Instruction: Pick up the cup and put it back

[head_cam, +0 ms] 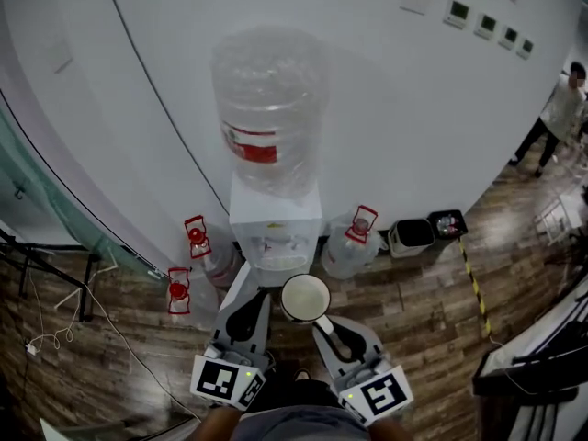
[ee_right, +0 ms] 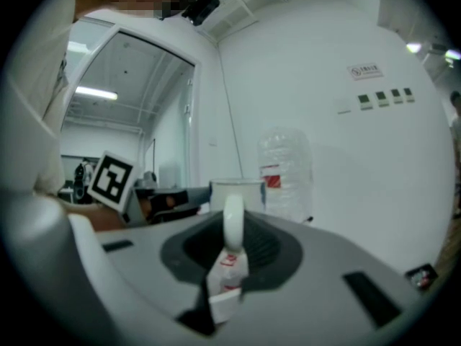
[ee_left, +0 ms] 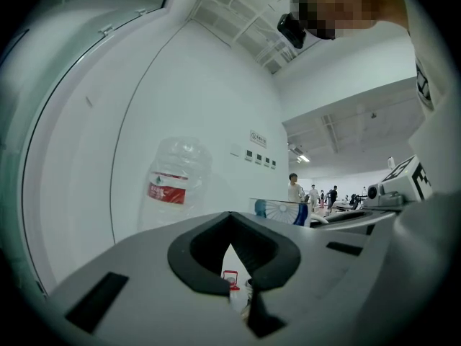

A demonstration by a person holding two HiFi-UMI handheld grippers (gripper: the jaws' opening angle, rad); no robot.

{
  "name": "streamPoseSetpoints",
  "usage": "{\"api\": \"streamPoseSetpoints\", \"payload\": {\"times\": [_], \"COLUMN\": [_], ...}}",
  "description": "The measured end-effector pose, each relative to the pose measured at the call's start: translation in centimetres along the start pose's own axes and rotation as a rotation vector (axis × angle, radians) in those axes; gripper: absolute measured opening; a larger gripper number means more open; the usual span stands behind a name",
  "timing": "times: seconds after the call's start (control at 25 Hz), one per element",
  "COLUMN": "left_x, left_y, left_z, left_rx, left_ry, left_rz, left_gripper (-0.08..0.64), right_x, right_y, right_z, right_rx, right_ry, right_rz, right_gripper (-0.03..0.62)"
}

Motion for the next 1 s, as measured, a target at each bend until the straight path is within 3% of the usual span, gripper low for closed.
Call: {"api": "streamPoseSetpoints", "payload": {"times": [0.16,0.4,1.0], "left_x": [0.8,1.9,3.4], "left_y": [-0.9,-2.0,-3.8], "left_z": [-0.8,-0.8,0.5], "left_rx": [-0.096,-0.014,0.058], "left_ry": [-0.005,-0.023,-0.035], "left_rz": [-0.007,-0.013,0.023], "left_gripper": [0.006,0.006,0.006], "right_x": [1.2,2.4,4.3], "right_y": [0.4,1.3,2.9], "right_z": [-0.9,-0.8,0.1], "right_rx": [-0.001,0.007,0.008], "right_ry": [-0.013,-0.028,-0.016], "right_rz": [-0.001,0.007,0.026], "right_gripper": [0.072,0.072,0.072]}}
Point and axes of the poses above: the fingertips, and each gripper's own axes: x backward along the fingers, y to its left, z out of its underside, the point moved 9 cm from there along x, backward along the fingers, and after that the axes turned 4 degrees about z, right-handed, at the moved point
